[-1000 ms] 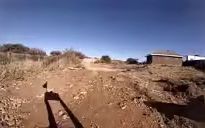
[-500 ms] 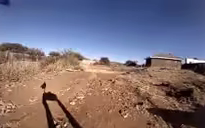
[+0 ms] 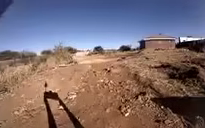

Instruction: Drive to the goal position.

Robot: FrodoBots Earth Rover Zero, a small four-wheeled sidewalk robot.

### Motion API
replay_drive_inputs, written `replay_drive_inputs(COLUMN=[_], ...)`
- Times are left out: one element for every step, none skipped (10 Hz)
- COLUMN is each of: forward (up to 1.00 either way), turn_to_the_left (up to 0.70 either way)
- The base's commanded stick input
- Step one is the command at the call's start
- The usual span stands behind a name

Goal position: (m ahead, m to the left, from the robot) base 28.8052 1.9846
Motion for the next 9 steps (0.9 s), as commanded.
replay_drive_inputs(forward=[0.5, 0.5, 0.5, 0.5, 0.5, 0.5, 0.5, 0.5, 0.5], turn_to_the_left=[0.0, 0.0, 0.0, 0.0, 0.0, 0.0, 0.0, 0.0, 0.0])
